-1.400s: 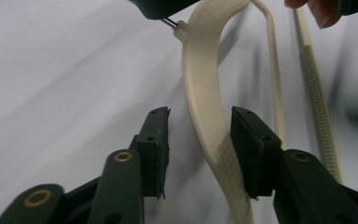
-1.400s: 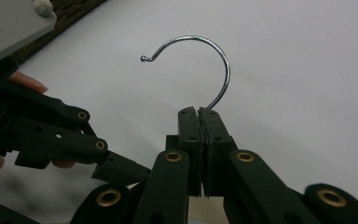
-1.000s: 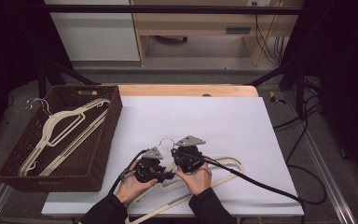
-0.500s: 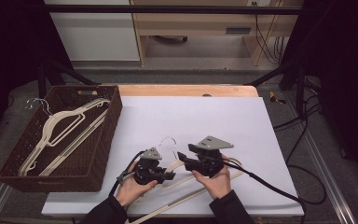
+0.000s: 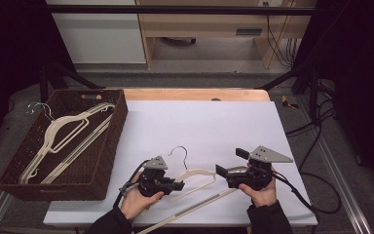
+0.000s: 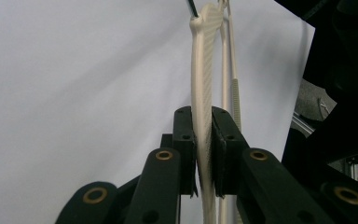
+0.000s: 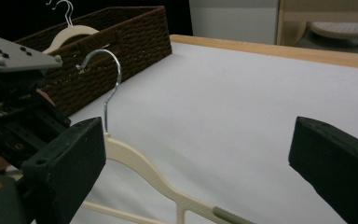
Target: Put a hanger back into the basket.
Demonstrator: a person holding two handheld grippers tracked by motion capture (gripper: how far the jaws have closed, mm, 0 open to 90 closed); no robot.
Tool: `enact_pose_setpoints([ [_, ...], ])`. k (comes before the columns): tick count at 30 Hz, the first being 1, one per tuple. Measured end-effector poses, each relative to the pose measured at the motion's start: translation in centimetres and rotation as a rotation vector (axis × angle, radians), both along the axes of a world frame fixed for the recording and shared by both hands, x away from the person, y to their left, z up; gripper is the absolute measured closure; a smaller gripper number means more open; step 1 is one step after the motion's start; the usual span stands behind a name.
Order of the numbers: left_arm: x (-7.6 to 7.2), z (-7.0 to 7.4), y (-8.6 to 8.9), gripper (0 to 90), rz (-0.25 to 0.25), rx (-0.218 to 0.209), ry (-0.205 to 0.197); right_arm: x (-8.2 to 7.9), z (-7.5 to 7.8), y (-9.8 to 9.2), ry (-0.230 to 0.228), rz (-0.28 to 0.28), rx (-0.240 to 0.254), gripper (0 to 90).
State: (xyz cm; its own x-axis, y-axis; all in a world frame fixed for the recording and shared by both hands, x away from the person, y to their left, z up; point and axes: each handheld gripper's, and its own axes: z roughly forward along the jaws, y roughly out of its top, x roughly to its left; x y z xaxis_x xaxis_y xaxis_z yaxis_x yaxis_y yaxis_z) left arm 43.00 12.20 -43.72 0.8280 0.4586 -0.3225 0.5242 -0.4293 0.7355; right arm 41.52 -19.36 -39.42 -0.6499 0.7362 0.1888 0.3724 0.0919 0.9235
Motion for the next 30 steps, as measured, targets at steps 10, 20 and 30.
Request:
enact_pose_setpoints([
  [10,-1.5,1.1,-0.3,85.0,-0.05,-0.026,-0.025,-0.4,0.5,-1.4,-0.054,-0.047,-0.058,4.5],
  [20,-2.5,3.1,0.6,85.9,-0.056,-0.035,-0.096,-0.6,0.7,-1.7,-0.068,-0.056,-0.054,4.8],
  [30,-2.3,5.2,3.3,85.8,0.034,-0.041,-0.17,-0.7,0.9,-2.1,-0.091,-0.065,-0.07,4.0],
])
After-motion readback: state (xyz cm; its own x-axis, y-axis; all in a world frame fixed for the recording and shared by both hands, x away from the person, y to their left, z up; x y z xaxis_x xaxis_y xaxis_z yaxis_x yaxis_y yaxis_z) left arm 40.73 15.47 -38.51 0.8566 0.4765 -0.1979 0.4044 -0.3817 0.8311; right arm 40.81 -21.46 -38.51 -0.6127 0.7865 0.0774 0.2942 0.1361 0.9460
